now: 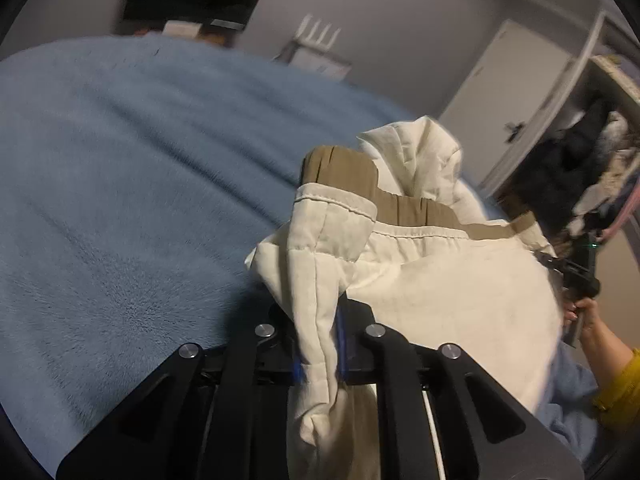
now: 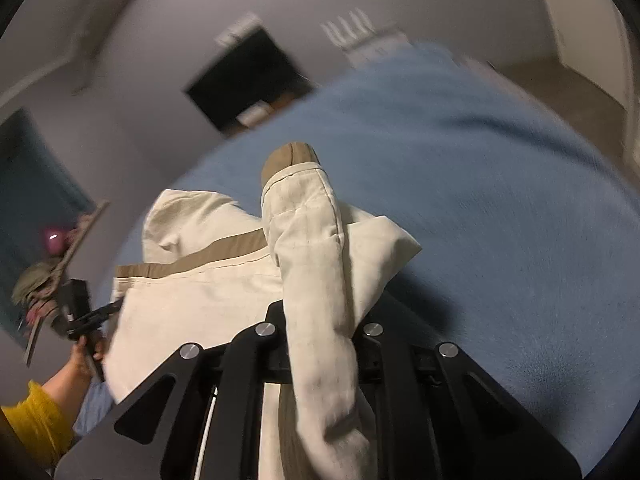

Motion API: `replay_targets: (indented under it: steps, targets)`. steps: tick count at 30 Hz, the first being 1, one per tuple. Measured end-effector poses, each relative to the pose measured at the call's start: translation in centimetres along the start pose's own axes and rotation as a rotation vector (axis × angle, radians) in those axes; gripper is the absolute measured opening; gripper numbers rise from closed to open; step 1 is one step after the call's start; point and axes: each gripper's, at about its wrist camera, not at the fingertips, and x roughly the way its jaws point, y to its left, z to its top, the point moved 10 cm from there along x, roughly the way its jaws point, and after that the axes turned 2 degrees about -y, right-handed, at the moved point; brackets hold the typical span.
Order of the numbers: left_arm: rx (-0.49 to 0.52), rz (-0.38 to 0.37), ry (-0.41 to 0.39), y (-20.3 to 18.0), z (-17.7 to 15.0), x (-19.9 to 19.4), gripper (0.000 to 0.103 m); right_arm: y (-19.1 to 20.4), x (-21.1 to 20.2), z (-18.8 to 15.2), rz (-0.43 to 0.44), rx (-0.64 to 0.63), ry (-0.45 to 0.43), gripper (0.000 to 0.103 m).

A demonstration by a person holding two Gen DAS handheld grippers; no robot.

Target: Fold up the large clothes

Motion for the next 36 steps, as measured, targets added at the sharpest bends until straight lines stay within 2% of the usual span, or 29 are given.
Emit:
replay_targets:
  steps: [5, 6, 8, 9, 10, 11, 12, 14, 18, 21, 23, 27, 30, 32, 34, 36]
  targets:
    - [-0.011, 0.059, 0.051, 1.4, -0.7, 1.7, 0.026, -1.6, 1.9, -0.9, -0.05, 0.077, 0.025, 0.022]
    - [-0.005, 0.076, 0.056, 1.5, -0.7, 1.6, 0.032, -1.3, 2.0, -0.8, -0.068, 0.087, 0.031, 0.026]
    - [-0.001, 0.142, 0.055, 1.8, -0.3, 1.0, 0.044, -1.4, 1.0, -1.1, -0.121, 0.094, 0.03, 0.044]
    - [0.011, 0.195, 0.043, 2.2, -0.1, 0.3, 0.057, -1.3, -0.1, -1.1, -0.168, 0.075, 0.018, 0.047]
    - [0.017, 0.215, 0.023, 2.1, -0.1, -0.6, 0.064, -0.8, -1.1, -1.0, -0.212, 0.035, 0.001, 0.053]
    - [0.019, 0.225, 0.004, 1.9, -0.1, -1.6, 0.066, -0.5, -1.8, -1.1, -0.251, -0.007, -0.015, 0.058]
    - [0.022, 0.255, -0.017, 1.6, 0.0, -2.8, 0.069, 1.0, -3.6, -1.1, -0.32, -0.099, -0.053, 0.06]
    - [0.04, 0.268, -0.042, 0.3, -0.3, -4.9, 0.071, 4.5, -5.7, -2.2, -0.349, -0.252, -0.098, 0.064]
    - [0.074, 0.324, -0.068, -4.7, -2.4, -8.0, 0.084, 11.5, -7.3, -6.8, -0.322, -0.503, -0.119, 0.067]
    - [0.073, 0.299, -0.051, -8.5, -5.0, -7.9, 0.087, 15.5, -6.5, -11.4, -0.256, -0.569, -0.083, 0.067]
    - [0.105, 0.321, -0.02, -11.4, -7.8, -7.0, 0.087, 17.3, -5.4, -14.4, -0.25, -0.612, -0.055, 0.067]
    - [0.162, 0.368, 0.053, -15.0, -12.2, -4.2, 0.087, 17.4, -4.0, -18.1, -0.269, -0.637, -0.011, 0.067]
    - [0.163, 0.399, 0.079, -14.6, -13.8, -3.2, 0.088, 16.2, -2.3, -18.7, -0.331, -0.667, 0.015, 0.067]
    - [0.176, 0.424, 0.091, -13.7, -14.0, -3.3, 0.088, 14.8, -2.6, -18.5, -0.361, -0.668, 0.009, 0.067]
    - [0.166, 0.467, 0.095, -12.1, -13.8, -4.0, 0.088, 12.2, -3.3, -17.6, -0.397, -0.625, 0.002, 0.067]
    - [0.098, 0.495, 0.103, -9.7, -13.8, -4.8, 0.088, 9.6, -4.4, -16.4, -0.431, -0.533, -0.009, 0.067]
